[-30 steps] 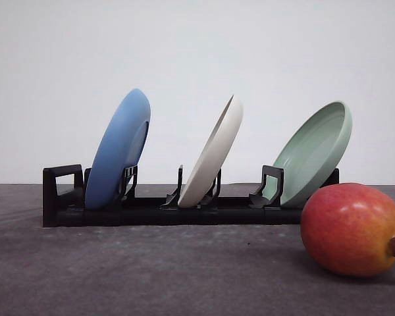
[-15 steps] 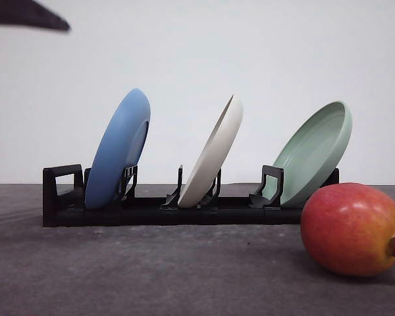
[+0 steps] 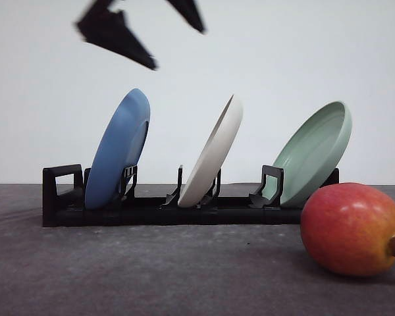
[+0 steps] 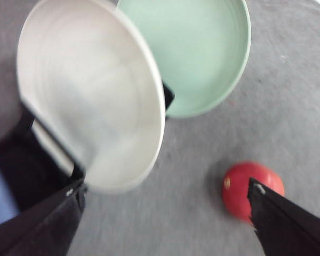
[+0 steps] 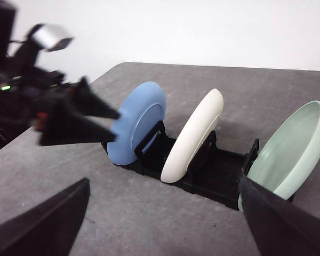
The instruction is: Place pomegranate in white plate
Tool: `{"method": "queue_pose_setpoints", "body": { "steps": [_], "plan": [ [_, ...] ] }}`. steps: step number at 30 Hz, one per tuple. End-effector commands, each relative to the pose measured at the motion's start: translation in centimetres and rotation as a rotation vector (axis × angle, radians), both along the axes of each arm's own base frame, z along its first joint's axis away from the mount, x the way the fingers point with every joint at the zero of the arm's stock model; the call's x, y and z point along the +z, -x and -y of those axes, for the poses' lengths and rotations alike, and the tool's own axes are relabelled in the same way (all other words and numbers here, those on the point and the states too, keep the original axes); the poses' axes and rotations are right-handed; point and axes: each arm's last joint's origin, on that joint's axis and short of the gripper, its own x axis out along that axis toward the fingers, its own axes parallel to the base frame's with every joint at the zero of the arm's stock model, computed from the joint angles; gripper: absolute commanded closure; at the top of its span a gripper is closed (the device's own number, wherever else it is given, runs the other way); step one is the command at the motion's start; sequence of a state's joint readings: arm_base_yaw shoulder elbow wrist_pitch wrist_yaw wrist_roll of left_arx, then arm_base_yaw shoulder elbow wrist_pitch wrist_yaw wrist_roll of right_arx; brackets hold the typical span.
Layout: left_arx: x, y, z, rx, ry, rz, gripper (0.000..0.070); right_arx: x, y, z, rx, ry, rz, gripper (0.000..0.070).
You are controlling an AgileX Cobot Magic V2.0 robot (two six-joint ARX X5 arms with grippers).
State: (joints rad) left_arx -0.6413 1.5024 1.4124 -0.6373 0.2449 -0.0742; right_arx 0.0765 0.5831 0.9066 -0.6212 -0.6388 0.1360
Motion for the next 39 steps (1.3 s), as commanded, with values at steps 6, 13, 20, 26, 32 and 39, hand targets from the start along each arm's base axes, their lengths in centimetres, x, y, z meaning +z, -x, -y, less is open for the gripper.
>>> {"method": "queue_pose_setpoints", "body": {
  "steps": [6, 13, 20, 26, 32, 39],
  "plan": [
    [-1.8, -3.4, 5.1, -0.031, -0.024, 0.01, 0.0104, 0.5, 0.0, 0.0, -0.001, -0.008, 0.013, 0.0133],
    [-4.7, -4.3, 7.6, -0.033, -0.072, 0.003, 0.0105, 0.5, 0.1, 0.0, -0.001, -0.008, 0.012, 0.0133],
    [-6.3, -4.8, 8.4, -0.017, -0.114, -0.003, 0.0157, 0.5, 0.0, 0.0, -0.001, -0.008, 0.012, 0.0133],
    [-7.1, -5.1, 8.7, -0.019, -0.121, -0.005, 0.0369, 0.5, 0.1, 0.0, -0.001, -0.008, 0.013, 0.0133],
    [-6.9, -5.1, 9.0, -0.02, -0.099, 0.015, 0.07, 0.5, 0.1, 0.0, -0.001, -0.008, 0.009, 0.0133],
    [-6.8, -4.9, 9.1, -0.021, -0.101, 0.016, 0.07, 0.3, 0.1, 0.0, 0.0, -0.004, -0.011, 0.0133]
  ]
}}
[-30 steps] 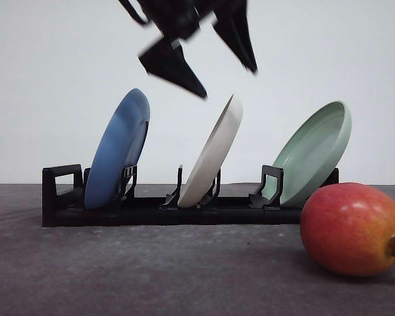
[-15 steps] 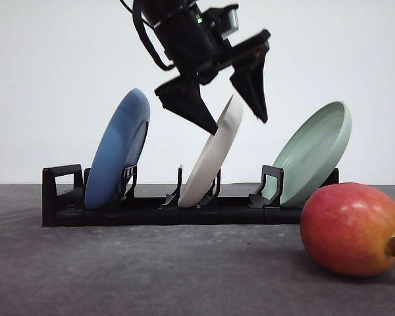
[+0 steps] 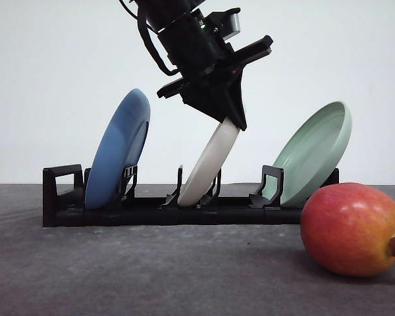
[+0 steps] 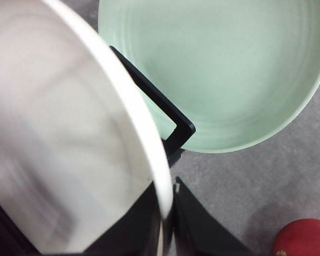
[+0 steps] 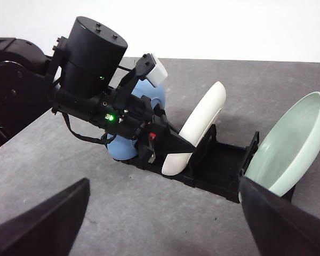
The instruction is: Place pomegranate in white plate
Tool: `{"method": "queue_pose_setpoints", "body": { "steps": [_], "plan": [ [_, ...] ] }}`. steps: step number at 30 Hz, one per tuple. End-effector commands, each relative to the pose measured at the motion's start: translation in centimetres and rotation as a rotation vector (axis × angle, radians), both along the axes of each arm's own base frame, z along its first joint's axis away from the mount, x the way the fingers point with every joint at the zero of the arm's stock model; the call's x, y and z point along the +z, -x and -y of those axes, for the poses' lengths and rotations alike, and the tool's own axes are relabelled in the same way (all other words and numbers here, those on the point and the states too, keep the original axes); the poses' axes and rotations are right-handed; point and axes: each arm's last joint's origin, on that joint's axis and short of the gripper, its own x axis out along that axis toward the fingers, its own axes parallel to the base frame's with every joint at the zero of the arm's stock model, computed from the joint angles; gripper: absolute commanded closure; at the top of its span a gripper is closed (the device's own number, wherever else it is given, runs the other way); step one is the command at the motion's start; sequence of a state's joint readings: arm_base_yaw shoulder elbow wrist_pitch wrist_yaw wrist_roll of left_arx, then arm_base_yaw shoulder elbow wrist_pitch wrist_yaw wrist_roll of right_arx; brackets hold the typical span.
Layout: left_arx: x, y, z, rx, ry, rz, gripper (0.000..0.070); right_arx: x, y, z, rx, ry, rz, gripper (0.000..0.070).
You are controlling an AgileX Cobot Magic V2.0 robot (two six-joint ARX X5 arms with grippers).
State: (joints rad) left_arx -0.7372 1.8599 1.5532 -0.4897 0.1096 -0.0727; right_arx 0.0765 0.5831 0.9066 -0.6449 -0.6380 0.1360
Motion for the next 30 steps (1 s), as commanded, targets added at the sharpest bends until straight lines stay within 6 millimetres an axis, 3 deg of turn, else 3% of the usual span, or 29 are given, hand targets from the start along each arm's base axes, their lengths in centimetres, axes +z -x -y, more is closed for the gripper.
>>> {"method": "queue_pose_setpoints", "body": {
  "steps": [1, 6, 14, 23, 30],
  "plan": [
    [0.3, 0.1, 0.8, -0.023, 0.017, 0.009, 0.07, 0.5, 0.1, 0.0, 0.0, -0.006, 0.013, 0.0133],
    [1.9, 1.0, 0.5, -0.031, 0.034, 0.028, 0.07, 0.5, 0.1, 0.0, 0.0, -0.006, 0.012, 0.0133],
    [6.6, 4.3, -0.9, -0.066, 0.089, 0.084, 0.07, 0.5, 0.1, 0.0, 0.0, -0.006, 0.012, 0.0133],
    [11.9, 11.6, -3.7, -0.171, 0.082, 0.076, 0.07, 0.5, 0.1, 0.0, 0.0, -0.007, 0.011, 0.0133],
    [13.0, 17.3, -5.0, -0.204, -0.064, 0.111, 0.0699, 0.5, 0.1, 0.0, 0.0, -0.009, 0.009, 0.0133]
  ]
}}
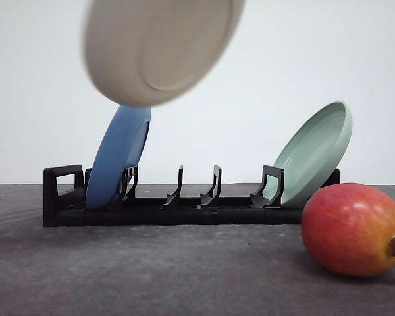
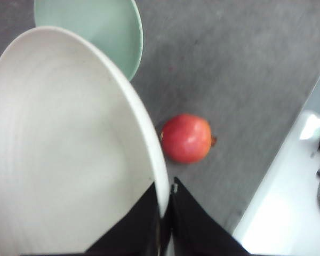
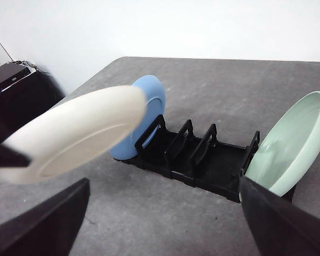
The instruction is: Place pomegranate in white plate
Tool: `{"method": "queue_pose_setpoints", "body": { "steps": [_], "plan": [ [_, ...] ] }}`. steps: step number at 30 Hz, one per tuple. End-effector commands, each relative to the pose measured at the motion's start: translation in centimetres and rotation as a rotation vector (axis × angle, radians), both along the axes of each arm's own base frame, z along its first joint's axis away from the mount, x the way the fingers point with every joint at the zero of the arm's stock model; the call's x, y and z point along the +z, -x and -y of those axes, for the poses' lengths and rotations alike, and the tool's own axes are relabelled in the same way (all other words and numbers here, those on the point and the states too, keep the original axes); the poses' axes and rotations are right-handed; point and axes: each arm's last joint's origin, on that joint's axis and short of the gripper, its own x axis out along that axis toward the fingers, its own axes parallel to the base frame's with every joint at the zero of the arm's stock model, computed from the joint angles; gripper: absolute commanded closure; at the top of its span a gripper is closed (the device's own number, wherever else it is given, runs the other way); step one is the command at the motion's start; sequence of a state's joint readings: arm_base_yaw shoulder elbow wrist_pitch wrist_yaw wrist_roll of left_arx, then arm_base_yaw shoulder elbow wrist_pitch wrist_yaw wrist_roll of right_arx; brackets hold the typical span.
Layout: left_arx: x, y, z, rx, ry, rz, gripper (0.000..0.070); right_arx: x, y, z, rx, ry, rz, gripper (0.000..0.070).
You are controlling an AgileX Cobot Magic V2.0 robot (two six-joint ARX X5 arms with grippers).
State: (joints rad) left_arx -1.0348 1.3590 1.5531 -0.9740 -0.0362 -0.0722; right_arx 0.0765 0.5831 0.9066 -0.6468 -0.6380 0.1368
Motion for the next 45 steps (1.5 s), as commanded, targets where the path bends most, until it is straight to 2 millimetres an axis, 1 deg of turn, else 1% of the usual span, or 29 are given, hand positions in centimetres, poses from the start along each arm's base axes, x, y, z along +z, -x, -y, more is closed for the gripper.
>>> {"method": "queue_pose_setpoints", "body": {
  "steps": [1, 4, 7, 13, 16, 20, 28, 32, 37, 42, 43, 44, 45],
  "plan": [
    [-0.1, 1.0, 0.7, -0.014, -0.034, 0.033, 0.0699, 0.5, 0.1, 0.0, 0.0, -0.009, 0.012, 0.0133],
    [-1.1, 2.9, 1.2, -0.013, -0.137, 0.069, 0.0699, 0.5, 0.1, 0.0, 0.0, -0.009, 0.011, 0.0133],
    [-2.6, 4.1, 2.0, -0.008, -0.227, 0.101, 0.0699, 0.5, 0.1, 0.0, 0.0, -0.009, 0.011, 0.0133],
    [-6.4, 5.4, 3.4, -0.006, -0.333, 0.068, 0.0699, 0.4, 0.1, 0.0, 0.0, -0.008, 0.007, 0.0133],
    [-8.5, 5.7, 4.0, 0.006, -0.398, 0.08, 0.0699, 0.4, 0.1, 0.0, 0.0, -0.008, 0.007, 0.0133],
    [-11.5, 5.9, 4.7, 0.016, -0.443, 0.087, 0.0699, 0.4, 0.1, 0.0, 0.0, -0.008, 0.005, 0.0133],
    [-18.0, 5.6, 6.4, 0.013, -0.515, 0.085, 0.0699, 0.3, 0.1, 0.0, 0.0, -0.006, -0.006, 0.0133],
    [-20.3, 5.4, 7.6, 0.007, -0.53, 0.106, 0.0699, 0.3, 0.1, 0.0, 0.0, -0.006, -0.006, 0.0133],
    [-22.3, 5.3, 8.9, -0.005, -0.529, 0.112, 0.07, 0.3, 0.1, 0.0, 0.0, -0.006, -0.006, 0.0133],
    [-22.7, 5.4, 9.0, -0.005, -0.54, 0.107, 0.0699, 0.3, 0.1, 0.0, 0.0, -0.006, -0.006, 0.0133],
    [-22.7, 5.4, 9.0, -0.004, -0.538, 0.107, 0.0692, 0.3, 0.1, 0.0, 0.0, -0.006, -0.006, 0.0133],
    [-22.6, 5.4, 9.0, -0.001, -0.535, 0.106, 0.0662, 0.3, 0.1, 0.0, 0.0, -0.006, -0.006, 0.0133],
    [-22.5, 5.4, 9.0, 0.002, -0.533, 0.105, 0.0613, 0.3, 0.1, 0.0, 0.0, -0.006, -0.006, 0.0133]
  ]
}}
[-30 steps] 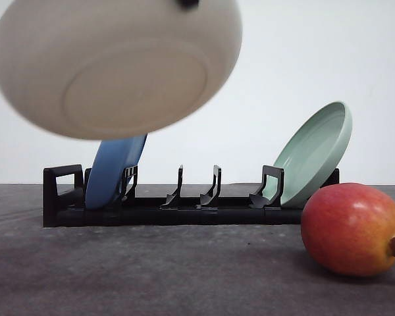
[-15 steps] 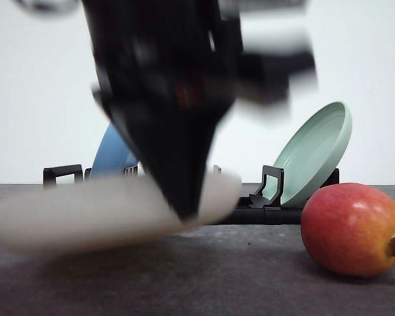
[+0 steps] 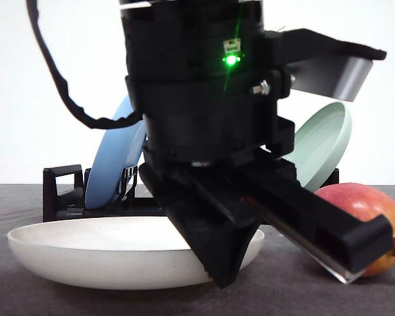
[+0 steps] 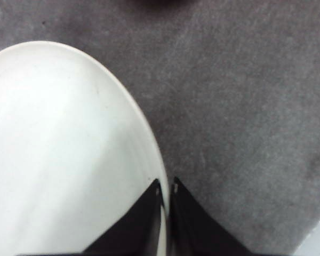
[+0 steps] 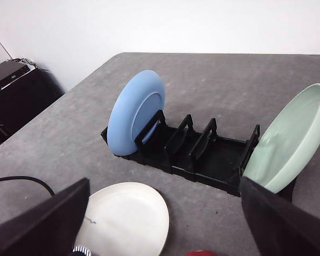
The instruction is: Place pomegranate in white plate
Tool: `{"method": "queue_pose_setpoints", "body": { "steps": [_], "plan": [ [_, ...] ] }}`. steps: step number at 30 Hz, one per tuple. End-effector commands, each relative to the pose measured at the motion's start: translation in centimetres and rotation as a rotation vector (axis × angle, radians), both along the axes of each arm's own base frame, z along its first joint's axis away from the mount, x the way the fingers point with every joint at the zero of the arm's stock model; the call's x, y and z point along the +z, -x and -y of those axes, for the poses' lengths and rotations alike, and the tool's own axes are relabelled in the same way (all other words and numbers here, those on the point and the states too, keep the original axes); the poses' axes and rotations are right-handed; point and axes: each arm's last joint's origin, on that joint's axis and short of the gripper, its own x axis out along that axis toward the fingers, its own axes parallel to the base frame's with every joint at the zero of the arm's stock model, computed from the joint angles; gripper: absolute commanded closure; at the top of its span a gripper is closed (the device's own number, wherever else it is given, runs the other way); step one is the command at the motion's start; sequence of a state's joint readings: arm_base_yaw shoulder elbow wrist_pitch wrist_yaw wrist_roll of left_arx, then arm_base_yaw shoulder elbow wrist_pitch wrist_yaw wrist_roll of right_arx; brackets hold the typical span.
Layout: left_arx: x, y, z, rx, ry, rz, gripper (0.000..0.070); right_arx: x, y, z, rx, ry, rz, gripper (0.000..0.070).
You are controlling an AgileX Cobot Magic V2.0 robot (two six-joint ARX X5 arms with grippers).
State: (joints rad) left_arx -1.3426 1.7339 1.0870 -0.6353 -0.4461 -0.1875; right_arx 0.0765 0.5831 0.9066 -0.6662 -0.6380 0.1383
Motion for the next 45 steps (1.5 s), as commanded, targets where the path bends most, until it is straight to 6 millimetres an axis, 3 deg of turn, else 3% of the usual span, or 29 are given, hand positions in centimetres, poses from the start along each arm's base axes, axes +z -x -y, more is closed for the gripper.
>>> {"method": "queue_pose_setpoints", "body": {
  "steps": [1, 6, 10, 18, 25, 31, 34, 38, 45],
  "plan": [
    [0.1, 0.4, 0.4, -0.009, 0.011, 0.003, 0.0545, 0.5, 0.1, 0.0, 0.001, -0.007, 0.014, 0.0133],
    [0.9, 0.5, 0.1, 0.009, 0.035, 0.003, 0.0241, 0.5, 0.1, 0.0, 0.001, -0.007, 0.013, 0.0133],
    [2.6, 0.7, -1.0, 0.059, 0.068, -0.006, 0.0135, 0.4, 0.1, 0.0, 0.002, -0.006, -0.002, 0.0133],
    [8.8, 1.5, -4.5, 0.094, 0.25, 0.006, 0.0132, -0.8, -0.8, -1.0, 0.09, 0.029, -0.12, 0.0133],
    [14.1, 2.8, -9.9, 0.118, 0.428, 0.018, 0.0143, -3.1, -3.1, -3.0, 0.191, 0.151, -0.302, 0.0132],
    [17.1, 3.8, -14.7, 0.111, 0.564, 0.036, 0.0145, -5.8, -6.0, -4.8, 0.2, 0.272, -0.494, 0.0111],
    [18.2, 4.3, -16.7, 0.098, 0.641, 0.031, 0.0145, -7.3, -7.5, -5.7, 0.222, 0.301, -0.578, 0.0052],
    [18.4, 4.7, -19.0, 0.103, 0.714, 0.036, 0.0145, -9.5, -9.2, -6.8, 0.219, 0.37, -0.681, 0.0041],
    [15.4, 5.3, -21.6, 0.176, 0.853, -0.003, 0.0145, -13.3, -11.4, -8.5, 0.192, 0.51, -0.799, 0.0001]
  ]
}}
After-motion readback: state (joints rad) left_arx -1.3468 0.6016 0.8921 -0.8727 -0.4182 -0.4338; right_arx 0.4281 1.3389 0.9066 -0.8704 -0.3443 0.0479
